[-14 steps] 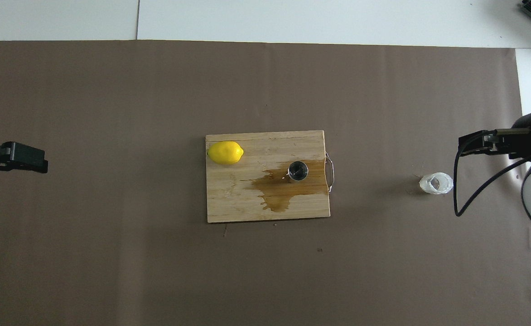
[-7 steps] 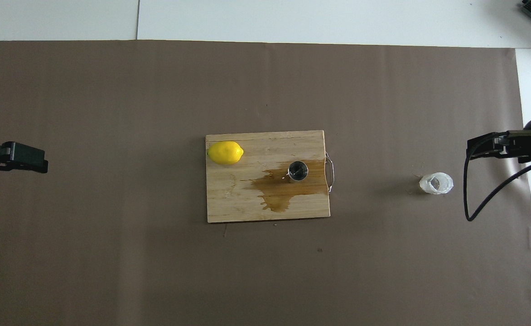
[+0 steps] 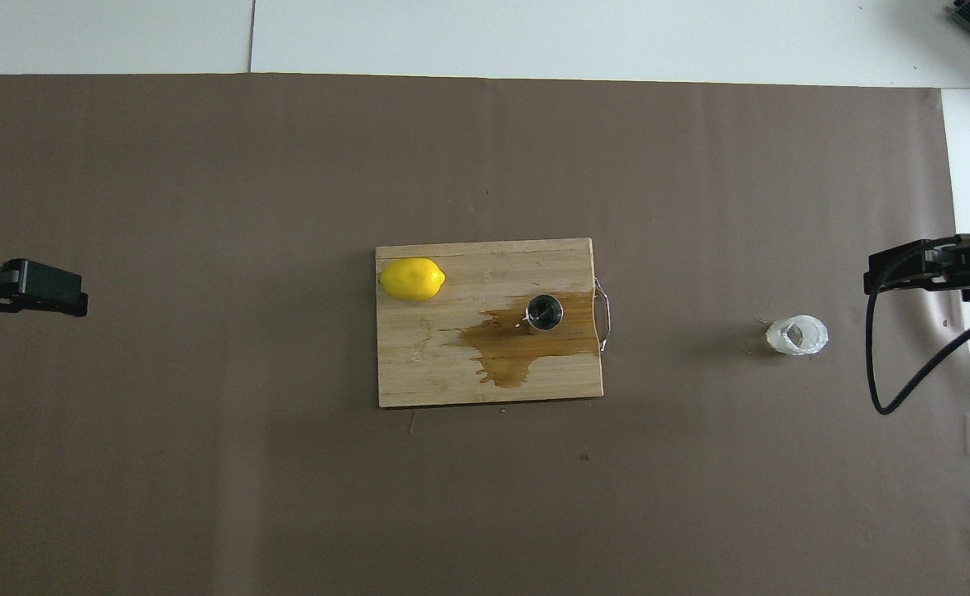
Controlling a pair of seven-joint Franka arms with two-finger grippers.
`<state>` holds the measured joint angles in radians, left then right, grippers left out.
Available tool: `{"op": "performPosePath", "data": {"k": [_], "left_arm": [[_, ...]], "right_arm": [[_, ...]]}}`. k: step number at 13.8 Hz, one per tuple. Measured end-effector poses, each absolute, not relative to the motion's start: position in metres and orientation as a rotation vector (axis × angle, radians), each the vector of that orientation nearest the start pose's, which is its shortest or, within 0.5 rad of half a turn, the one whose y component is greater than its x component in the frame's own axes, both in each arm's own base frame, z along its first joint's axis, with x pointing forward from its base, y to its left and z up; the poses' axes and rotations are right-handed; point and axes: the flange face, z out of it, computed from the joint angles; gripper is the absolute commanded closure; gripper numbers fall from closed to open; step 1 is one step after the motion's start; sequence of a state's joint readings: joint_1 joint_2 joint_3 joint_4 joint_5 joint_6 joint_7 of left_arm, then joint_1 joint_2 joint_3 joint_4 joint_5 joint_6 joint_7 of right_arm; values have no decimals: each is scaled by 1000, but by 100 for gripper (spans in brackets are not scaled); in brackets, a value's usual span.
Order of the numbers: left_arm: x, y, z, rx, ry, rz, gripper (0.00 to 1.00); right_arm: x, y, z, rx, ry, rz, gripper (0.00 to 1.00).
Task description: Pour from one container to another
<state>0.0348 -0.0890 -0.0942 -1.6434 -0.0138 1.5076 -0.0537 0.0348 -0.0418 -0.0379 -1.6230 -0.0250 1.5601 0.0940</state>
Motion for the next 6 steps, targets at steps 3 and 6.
{"op": "performPosePath", "data": {"k": [3,6], "left_arm": [[519,-35,633,-3143,9,74,0],[519,-35,633,-3143,9,74,0]], "right_arm": [[541,-7,620,-3162,160,36,0],[544,-7,615,-3163,158,51,0]]}}
